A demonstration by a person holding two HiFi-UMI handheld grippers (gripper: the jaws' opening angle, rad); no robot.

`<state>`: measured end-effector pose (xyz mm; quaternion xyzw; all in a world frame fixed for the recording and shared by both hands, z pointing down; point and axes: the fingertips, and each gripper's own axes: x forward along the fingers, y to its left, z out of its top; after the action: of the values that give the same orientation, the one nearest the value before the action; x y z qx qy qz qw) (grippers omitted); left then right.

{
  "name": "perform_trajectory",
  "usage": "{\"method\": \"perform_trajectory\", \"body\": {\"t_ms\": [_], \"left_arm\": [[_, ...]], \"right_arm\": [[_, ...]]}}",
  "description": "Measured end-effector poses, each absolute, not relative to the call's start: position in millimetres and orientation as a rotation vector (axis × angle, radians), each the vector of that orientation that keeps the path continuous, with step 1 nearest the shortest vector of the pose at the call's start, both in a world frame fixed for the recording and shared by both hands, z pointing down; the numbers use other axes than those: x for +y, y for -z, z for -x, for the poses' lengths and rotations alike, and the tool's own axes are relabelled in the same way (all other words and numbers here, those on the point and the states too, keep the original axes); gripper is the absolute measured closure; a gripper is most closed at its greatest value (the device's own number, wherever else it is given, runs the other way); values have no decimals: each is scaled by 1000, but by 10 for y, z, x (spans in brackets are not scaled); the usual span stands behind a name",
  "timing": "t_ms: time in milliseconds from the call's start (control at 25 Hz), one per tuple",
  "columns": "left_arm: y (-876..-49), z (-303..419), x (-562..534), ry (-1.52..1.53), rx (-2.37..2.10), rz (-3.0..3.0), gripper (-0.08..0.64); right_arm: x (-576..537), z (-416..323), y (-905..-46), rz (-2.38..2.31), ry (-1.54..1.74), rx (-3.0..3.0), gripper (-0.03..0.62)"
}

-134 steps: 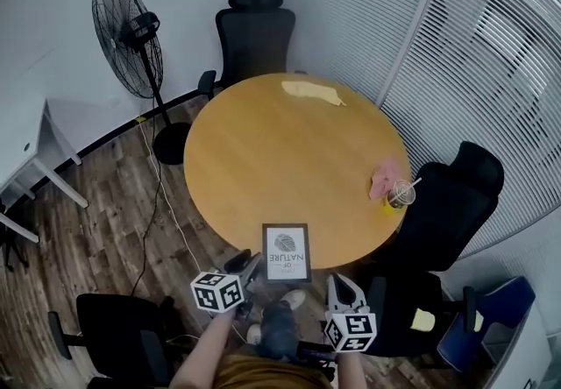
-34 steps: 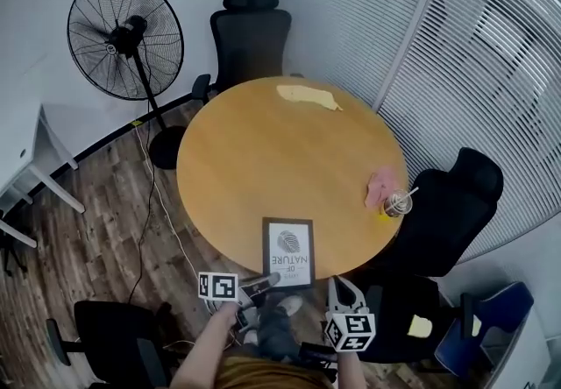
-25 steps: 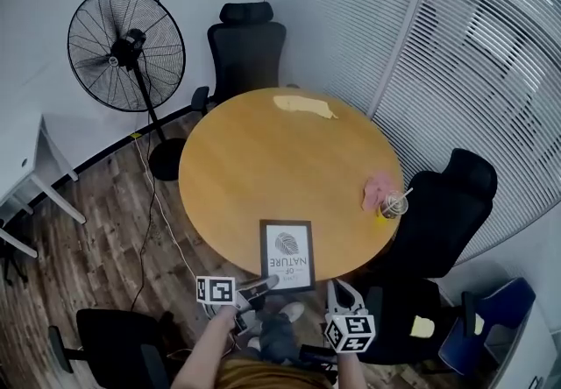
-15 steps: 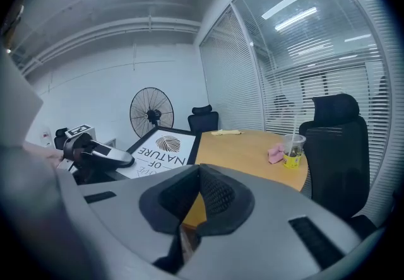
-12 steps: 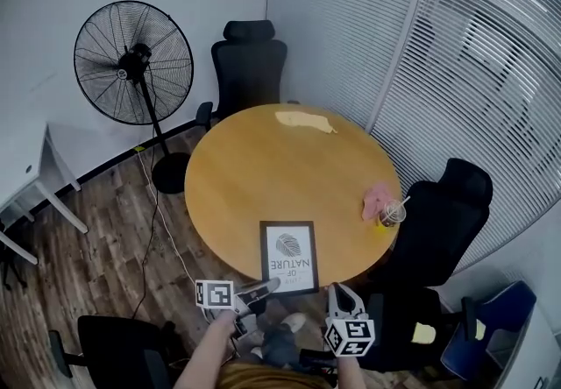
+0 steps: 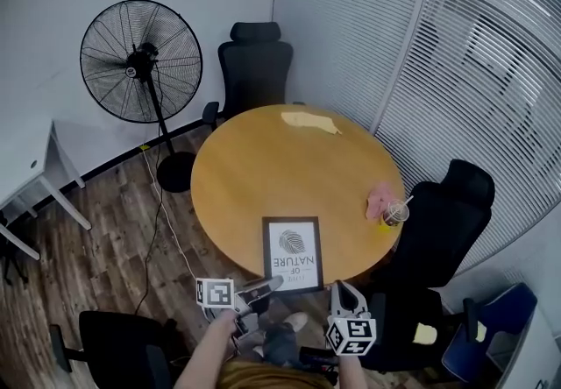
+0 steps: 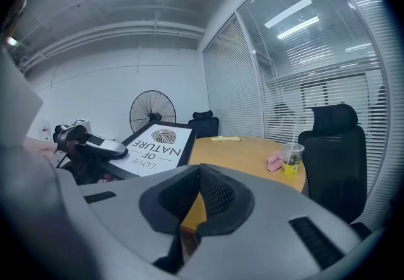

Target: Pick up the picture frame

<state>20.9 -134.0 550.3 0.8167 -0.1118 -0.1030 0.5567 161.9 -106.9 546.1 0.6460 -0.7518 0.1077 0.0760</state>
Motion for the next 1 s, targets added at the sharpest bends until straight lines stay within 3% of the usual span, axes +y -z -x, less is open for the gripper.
{"method": "perform_trajectory", "body": {"t_ms": [1000], "left_arm": [[-5532,-143,-1314,275,-239,-1911,499]], "right_arm": [[-1030,-1503,-5496,-1904,-307,-2254,580]]}}
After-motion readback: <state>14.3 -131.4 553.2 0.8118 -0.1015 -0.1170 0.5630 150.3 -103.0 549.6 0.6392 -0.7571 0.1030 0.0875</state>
